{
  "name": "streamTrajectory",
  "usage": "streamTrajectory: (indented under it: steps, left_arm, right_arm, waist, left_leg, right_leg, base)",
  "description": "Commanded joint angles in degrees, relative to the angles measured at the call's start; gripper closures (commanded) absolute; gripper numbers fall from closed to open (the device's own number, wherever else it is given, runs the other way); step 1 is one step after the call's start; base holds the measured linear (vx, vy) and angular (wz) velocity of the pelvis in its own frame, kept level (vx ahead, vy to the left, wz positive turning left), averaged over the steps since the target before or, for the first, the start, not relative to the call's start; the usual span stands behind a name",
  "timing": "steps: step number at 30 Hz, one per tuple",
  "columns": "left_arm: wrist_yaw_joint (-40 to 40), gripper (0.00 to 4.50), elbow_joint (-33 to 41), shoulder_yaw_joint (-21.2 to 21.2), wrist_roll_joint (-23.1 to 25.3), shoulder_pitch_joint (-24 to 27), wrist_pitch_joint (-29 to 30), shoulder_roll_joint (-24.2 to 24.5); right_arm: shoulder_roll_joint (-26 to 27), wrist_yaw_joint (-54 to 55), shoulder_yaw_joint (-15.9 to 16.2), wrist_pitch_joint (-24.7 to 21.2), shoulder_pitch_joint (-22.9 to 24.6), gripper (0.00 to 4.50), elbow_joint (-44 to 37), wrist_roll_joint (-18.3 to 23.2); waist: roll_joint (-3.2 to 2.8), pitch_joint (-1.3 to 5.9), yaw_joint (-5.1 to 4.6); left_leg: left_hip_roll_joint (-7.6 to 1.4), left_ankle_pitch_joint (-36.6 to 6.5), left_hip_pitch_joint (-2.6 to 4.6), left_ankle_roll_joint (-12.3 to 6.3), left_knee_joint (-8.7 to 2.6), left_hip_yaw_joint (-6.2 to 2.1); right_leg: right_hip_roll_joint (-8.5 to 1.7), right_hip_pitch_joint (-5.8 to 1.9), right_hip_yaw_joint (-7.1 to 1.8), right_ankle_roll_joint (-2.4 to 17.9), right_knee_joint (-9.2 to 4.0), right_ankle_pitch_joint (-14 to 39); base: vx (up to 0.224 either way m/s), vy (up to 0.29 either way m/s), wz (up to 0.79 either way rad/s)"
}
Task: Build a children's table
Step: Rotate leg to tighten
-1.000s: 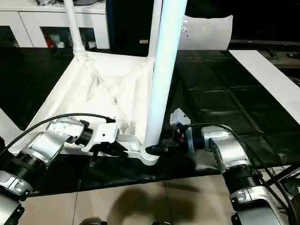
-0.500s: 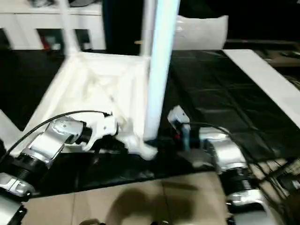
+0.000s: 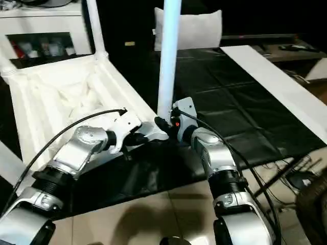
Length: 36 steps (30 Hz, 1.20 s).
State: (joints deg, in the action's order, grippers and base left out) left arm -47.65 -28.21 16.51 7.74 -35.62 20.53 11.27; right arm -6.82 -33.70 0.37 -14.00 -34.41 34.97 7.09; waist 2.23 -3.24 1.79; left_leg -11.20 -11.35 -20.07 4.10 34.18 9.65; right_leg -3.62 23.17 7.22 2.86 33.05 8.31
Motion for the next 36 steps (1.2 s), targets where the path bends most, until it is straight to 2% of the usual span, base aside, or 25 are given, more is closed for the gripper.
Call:
streamTrajectory:
  steps: [1,2,4,6,9,12,14,17,19,21,22,23,25,29,36]
  left_arm:
    - [-1.69,4.5,1.5,1.35,-0.03,-1.04,-3.49,-0.57]
    - [-2.59,4.5,1.23,1.7,0.03,-0.87,-4.73,0.04]
    - [-4.29,4.5,0.79,2.24,-0.22,-0.6,-6.78,1.07]
    - [-5.97,4.5,0.33,2.7,-0.52,-0.38,-8.41,2.07]
    - [-8.28,4.5,-0.38,3.26,-0.61,-0.29,-10.13,3.36]
    - [-13.78,4.5,-1.41,5.13,-0.75,-0.47,-14.85,6.08]
    - [-15.54,4.5,-1.4,5.58,-1.08,-0.44,-16.11,6.73]
    - [-22.86,4.5,-0.78,7.47,-2.17,-0.15,-20.46,9.28]
    - [-24.46,4.5,-1.18,8.38,-1.55,-0.48,-21.92,10.06]
    - [-25.32,4.5,-1.8,9.04,-1.04,-0.93,-23.03,10.32]
    - [-25.63,4.5,-2.05,9.19,-0.99,-1.07,-23.38,10.33]
    - [-27.0,4.5,-1.98,9.62,-1.27,-1.17,-23.87,10.49]
    - [-30.03,4.5,-1.5,10.56,-1.98,-1.26,-24.81,10.97]
    - [-33.21,4.5,-0.73,11.33,-2.59,-1.34,-25.61,11.4]
    - [-32.6,4.5,-2.42,10.67,-2.51,-2.22,-26.16,10.66]
  right_arm:
    - [-0.73,-3.73,1.14,0.99,0.88,1.44,-1.28,0.83]
    - [-1.95,-5.69,1.5,1.56,1.57,1.31,-1.64,1.18]
    - [-4.01,-8.81,1.88,2.47,2.62,1.19,-2.34,1.59]
    - [-6.04,-11.89,1.93,3.38,3.55,1.0,-3.06,2.01]
    - [-8.63,-16.14,1.66,4.03,4.35,0.7,-3.91,2.69]
    - [-13.22,-23.71,2.35,5.05,5.04,0.48,-4.72,2.99]
    - [-14.12,-24.9,2.64,5.45,4.99,0.3,-4.67,2.88]
    - [-17.39,-30.85,4.17,5.75,4.55,0.14,-4.75,3.39]
    - [-18.66,-34.91,5.39,5.68,4.89,0.14,-5.42,3.81]
    - [-19.58,-38.35,6.51,5.6,5.26,0.14,-6.03,4.03]
    - [-19.77,-39.21,6.77,5.56,5.32,0.39,-6.13,4.05]
    - [-19.86,-40.39,7.02,5.47,5.29,0.39,-6.03,4.27]
    - [-19.86,-42.57,7.33,4.93,5.16,0.5,-5.9,4.84]
    - [-19.75,-44.82,8.4,3.95,5.03,0.87,-6.18,5.62]
    - [-19.83,-48.19,9.56,1.56,5.38,1.47,-7.46,6.59]
  waist:
    - [-0.33,4.44,0.4]
    - [-0.25,4.56,0.92]
    - [-0.25,4.48,1.25]
    - [-0.33,4.42,1.48]
    - [-0.3,4.17,1.92]
    - [-0.33,4.08,2.19]
    - [-0.24,4.03,2.31]
    - [-0.12,4.15,2.6]
    - [-0.24,4.2,3.08]
    - [-0.11,4.24,3.57]
    - [-0.14,4.23,3.71]
    - [0.07,4.23,3.82]
    - [0.08,4.25,4.23]
    - [0.07,4.17,4.36]
    - [0.07,4.3,4.49]
  left_leg:
    - [-2.24,-6.65,-0.15,-4.51,-3.48,-0.6]
    - [-2.31,-5.03,-0.15,-5.13,-3.43,-0.49]
    - [-2.35,-4.94,-0.11,-5.58,-3.47,-0.43]
    - [-2.32,-5.25,-0.02,-5.64,-3.48,-0.34]
    - [-2.41,-7.31,0.21,-4.69,-3.65,-0.34]
    - [-2.32,-8.71,0.32,-4.42,-3.63,-0.4]
    - [-2.37,-8.93,0.39,-4.17,-3.64,-0.37]
    - [-2.35,-8.37,0.29,-4.32,-3.59,-0.36]
    - [-2.58,-7.59,0.33,-4.71,-3.56,-0.28]
    - [-2.84,-7.18,0.35,-4.88,-3.56,-0.22]
    - [-2.88,-7.14,0.36,-4.8,-3.58,-0.23]
    - [-2.84,-7.28,0.36,-4.77,-3.56,-0.17]
    - [-2.74,-7.25,0.34,-4.51,-3.54,-0.12]
    - [-2.71,-7.67,0.36,-3.98,-3.62,-0.16]
    - [-2.66,-7.05,0.32,-3.87,-3.52,-0.14]
  right_leg:
    - [-5.23,-3.7,-3.6,7.7,-3.87,17.49]
    - [-5.21,-3.81,-3.78,8.57,-3.37,13.94]
    - [-5.26,-3.85,-3.8,9.08,-3.29,12.86]
    - [-5.27,-3.82,-3.82,9.18,-3.42,13.38]
    - [-5.2,-3.73,-3.74,8.11,-3.88,17.04]
    - [-5.23,-3.7,-3.59,6.72,-4.4,20.5]
    - [-5.28,-3.59,-3.66,6.61,-4.43,21.24]
    - [-5.27,-3.67,-3.65,6.39,-4.34,21.59]
    - [-5.22,-3.62,-3.69,6.79,-4.07,20.06]
    - [-5.14,-3.53,-3.68,7.75,-3.64,17.77]
    - [-5.2,-3.55,-3.69,7.77,-3.57,17.66]
    - [-5.26,-3.53,-3.68,7.81,-3.65,17.92]
    - [-5.39,-3.6,-3.7,7.44,-3.73,19.14]
    - [-5.31,-3.52,-3.61,6.71,-3.94,20.74]
    - [-5.19,-3.53,-3.56,6.35,-3.91,20.56]
  base:
    - [0.0,0.0,0.0]
    - [0.0,0.0,0.0]
    - [0.0,0.0,0.0]
    - [0.0,0.0,0.0]
    - [0.0,0.0,0.0]
    - [0.0,0.0,0.0]
    - [0.0,0.0,0.0]
    - [0.0,0.0,0.0]
    - [0.0,0.0,0.0]
    - [0.0,0.0,0.0]
    - [0.0,0.0,0.0]
    - [0.0,0.0,0.0]
    - [0.0,0.0,0.0]
    - [0.0,0.0,0.0]
    - [0.0,0.0,0.0]
